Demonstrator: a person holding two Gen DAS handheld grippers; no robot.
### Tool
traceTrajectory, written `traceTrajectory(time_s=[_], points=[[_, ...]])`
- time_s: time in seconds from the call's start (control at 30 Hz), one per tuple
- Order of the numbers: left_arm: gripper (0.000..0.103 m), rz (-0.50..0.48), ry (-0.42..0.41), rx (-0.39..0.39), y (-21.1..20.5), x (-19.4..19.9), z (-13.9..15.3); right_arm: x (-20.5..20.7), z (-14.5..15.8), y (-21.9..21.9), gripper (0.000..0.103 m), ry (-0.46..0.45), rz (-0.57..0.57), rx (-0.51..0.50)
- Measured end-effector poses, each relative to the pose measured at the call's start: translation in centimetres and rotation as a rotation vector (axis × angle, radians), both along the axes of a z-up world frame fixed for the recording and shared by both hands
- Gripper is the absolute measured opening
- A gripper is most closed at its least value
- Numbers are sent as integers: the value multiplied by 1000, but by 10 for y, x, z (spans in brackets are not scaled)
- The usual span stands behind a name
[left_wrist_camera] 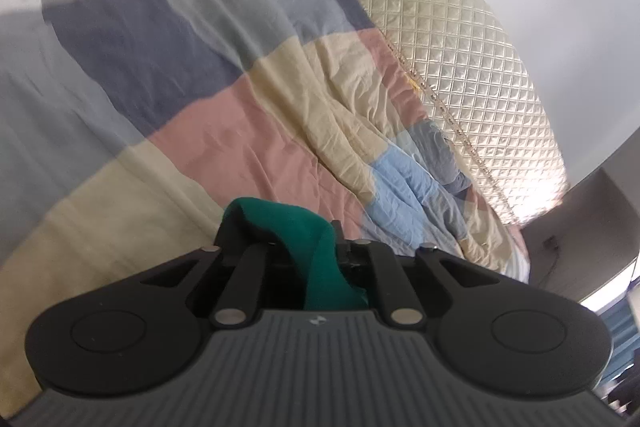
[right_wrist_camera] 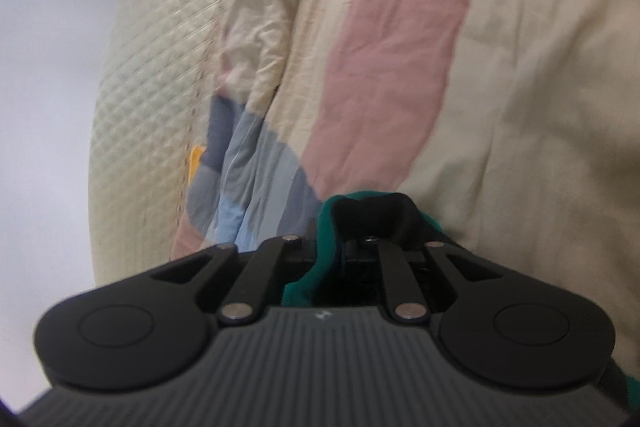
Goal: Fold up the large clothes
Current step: 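Fold the lifted edge over the rest of the hoodie with both grippers, then open both grippers to release the folded hoodie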
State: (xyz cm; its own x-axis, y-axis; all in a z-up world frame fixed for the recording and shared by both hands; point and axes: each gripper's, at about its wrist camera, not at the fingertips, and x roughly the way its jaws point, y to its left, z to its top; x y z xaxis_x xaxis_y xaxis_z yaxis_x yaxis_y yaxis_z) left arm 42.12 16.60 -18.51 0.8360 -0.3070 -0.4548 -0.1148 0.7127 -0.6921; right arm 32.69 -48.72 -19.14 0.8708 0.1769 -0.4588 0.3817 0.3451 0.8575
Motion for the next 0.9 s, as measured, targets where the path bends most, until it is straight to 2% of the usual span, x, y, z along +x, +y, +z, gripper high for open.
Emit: traceTrajectory(time_s=[0.03, 0.07, 0.1, 0.13, 0.23, 0.4, 0.53, 0.63, 0.73, 0.77, 0.83, 0.9], points=[[32, 4, -5, 8, -2, -7, 6, -5, 8, 2, 31, -12, 11, -15], [41, 11, -11, 11, -4, -14, 11, -10, 17, 4, 51, -24, 22, -37], [55, 18, -25, 18, -5, -25, 19, -16, 25, 7, 66, -36, 35, -60], [57, 26, -43, 37, -7, -34, 26, -23, 36, 11, 67, -56, 53, -91], [58, 48, -81, 156, -18, -62, 52, -43, 69, 24, 67, -95, 107, -203], [61, 4, -136, 280, -39, -109, 84, -75, 115, 58, 67, -123, 224, -415], [61, -92, -139, 307, -64, -136, 93, -100, 136, 96, 67, -182, 325, -544], [61, -170, -87, 341, -87, -143, 85, -106, 133, 129, 66, -176, 442, -617], [61, -234, -3, 385, -108, -138, 69, -99, 117, 157, 64, -106, 538, -682], [61, -245, 24, 393, -113, -135, 63, -97, 110, 164, 59, -76, 569, -699], [62, -251, 57, 408, -119, -128, 50, -89, 97, 174, 53, -15, 598, -751], [62, -242, 62, 385, -119, -121, 44, -83, 88, 178, 51, 24, 584, -820]])
